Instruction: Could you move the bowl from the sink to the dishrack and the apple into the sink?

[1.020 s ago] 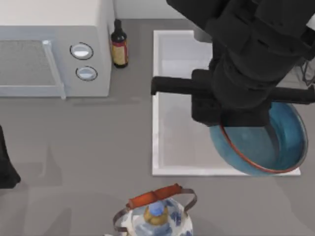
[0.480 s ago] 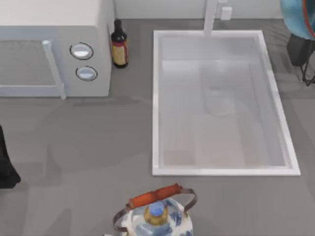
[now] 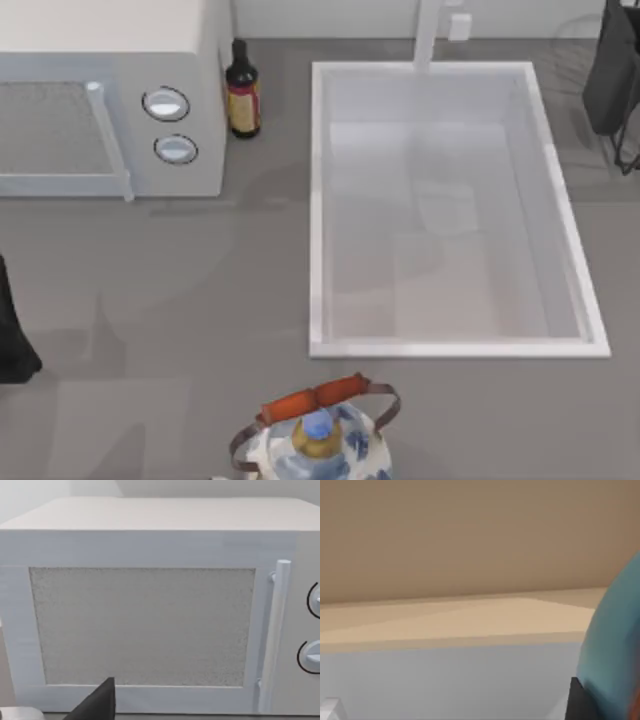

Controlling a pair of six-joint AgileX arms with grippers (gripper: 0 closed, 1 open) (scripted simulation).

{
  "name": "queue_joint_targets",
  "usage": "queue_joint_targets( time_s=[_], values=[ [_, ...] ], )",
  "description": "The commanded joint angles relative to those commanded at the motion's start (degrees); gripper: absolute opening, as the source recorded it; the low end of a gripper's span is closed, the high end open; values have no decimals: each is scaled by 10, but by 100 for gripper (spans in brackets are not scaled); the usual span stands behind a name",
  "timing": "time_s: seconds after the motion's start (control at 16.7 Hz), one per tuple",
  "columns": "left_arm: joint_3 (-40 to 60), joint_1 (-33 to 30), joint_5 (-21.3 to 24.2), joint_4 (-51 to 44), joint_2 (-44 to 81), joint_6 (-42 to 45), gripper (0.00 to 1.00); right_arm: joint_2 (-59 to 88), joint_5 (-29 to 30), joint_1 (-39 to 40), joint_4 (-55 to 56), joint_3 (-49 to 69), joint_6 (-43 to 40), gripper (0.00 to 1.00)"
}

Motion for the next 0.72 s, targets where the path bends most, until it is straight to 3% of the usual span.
queue_joint_targets(
  time_s=[0.24, 0.72],
  values=[
    [0, 0, 0, 0, 0, 0, 100, -8, -12, -55, 52, -13, -38, 0],
    [0, 0, 0, 0, 0, 0, 100, 25, -4, -51, 88, -24, -35, 0]
  ],
)
